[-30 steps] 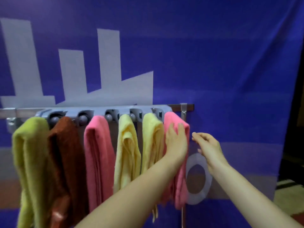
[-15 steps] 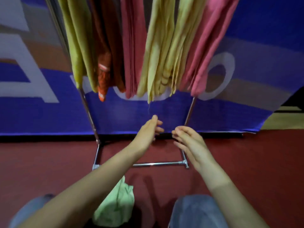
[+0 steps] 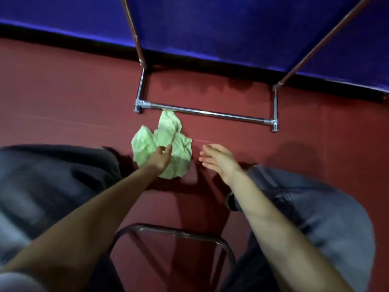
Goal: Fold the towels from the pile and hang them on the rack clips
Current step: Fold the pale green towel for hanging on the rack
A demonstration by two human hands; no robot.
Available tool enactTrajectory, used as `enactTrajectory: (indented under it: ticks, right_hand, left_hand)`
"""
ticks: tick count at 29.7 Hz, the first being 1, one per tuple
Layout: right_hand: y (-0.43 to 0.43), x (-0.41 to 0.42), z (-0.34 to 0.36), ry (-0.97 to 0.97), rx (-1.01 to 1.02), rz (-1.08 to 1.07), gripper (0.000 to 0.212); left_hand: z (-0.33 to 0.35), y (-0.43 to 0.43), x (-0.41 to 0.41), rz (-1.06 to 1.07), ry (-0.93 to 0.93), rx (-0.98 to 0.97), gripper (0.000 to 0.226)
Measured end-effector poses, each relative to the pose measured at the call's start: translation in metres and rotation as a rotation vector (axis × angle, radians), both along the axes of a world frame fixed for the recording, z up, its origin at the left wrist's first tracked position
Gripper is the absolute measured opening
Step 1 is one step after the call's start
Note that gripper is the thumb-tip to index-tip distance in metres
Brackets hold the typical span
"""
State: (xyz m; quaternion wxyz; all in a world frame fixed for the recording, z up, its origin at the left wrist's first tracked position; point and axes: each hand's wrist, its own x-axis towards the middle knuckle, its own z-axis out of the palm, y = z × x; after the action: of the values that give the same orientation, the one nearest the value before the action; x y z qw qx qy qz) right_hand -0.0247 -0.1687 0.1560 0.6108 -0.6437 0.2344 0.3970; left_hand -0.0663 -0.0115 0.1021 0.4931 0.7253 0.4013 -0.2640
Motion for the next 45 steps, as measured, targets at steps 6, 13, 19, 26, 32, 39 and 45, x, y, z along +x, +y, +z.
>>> enactTrajectory:
  ticks: [6,13,19,26,32,39,45]
  right_hand:
    - [0.012,0.025,-0.064,0.101,-0.081,0.072,0.01]
    - [0.015,0.054,-0.123,0.171,-0.182,0.095,0.028]
    - [0.019,0.046,-0.149,0.267,-0.094,0.129,0.016]
    - [0.01,0.048,-0.165,0.325,-0.104,0.043,0.02]
    - [0.008,0.047,-0.148,0.278,-0.083,0.022,0.014]
    - [0.007,0.038,-0.069,0.12,-0.038,0.0,0.011]
    - [0.003,0.022,0.009,-0.281,-0.035,0.072,0.015]
  left_hand:
    - [-0.077,0.023,0.013,-0.025,0.088,0.121,0.048]
    - [-0.145,0.025,0.028,-0.128,0.087,0.271,0.053]
    - [-0.185,0.026,0.048,-0.389,0.31,0.172,0.045]
    - [-0.208,0.026,0.054,-0.04,0.205,-0.06,0.034]
    - [-0.176,0.019,0.046,0.196,-0.03,-0.108,0.016]
    - [-0.058,0.01,0.056,0.265,-0.251,-0.199,0.031]
    - [0.043,0.004,0.035,0.052,-0.375,-0.33,0.054]
